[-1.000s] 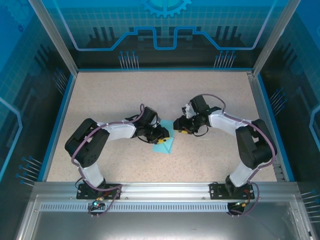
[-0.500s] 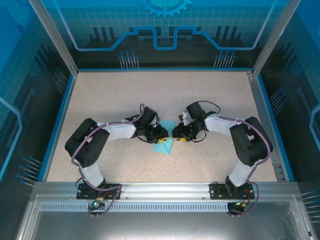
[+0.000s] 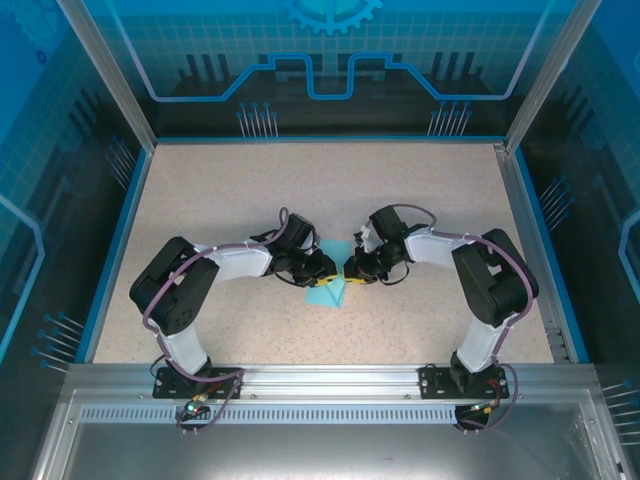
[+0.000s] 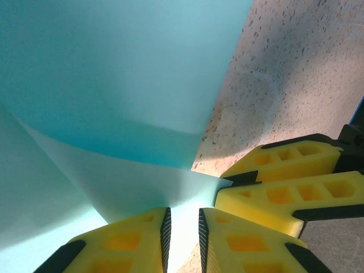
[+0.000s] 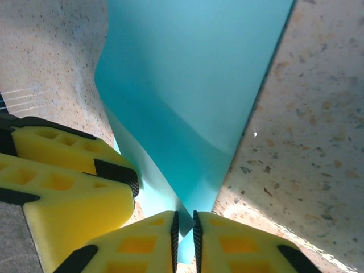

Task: Fold a paper plane with a square sheet of paper (pick it up from the middle)

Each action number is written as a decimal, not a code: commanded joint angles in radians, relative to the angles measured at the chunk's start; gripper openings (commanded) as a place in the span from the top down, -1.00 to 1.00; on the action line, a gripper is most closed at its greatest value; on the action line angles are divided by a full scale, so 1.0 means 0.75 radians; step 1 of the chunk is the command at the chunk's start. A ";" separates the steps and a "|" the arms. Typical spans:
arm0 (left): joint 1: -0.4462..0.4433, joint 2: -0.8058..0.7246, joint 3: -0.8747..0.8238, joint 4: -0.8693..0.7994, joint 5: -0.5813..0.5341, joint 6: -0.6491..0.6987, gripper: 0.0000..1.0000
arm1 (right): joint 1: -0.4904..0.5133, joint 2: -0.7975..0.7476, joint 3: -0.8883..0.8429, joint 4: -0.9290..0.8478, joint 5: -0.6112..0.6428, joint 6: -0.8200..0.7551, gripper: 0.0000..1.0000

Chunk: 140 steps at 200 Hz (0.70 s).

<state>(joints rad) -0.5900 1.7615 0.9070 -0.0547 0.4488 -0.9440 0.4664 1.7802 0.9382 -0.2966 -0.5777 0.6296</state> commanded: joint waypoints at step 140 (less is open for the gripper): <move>-0.014 0.058 0.030 -0.017 0.058 0.008 0.54 | 0.016 0.106 0.098 -0.045 0.056 -0.076 0.74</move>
<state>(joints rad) -0.5919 1.7912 0.9073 -0.0544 0.4660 -0.9436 0.4664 1.8393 0.9867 -0.3058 -0.5419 0.5934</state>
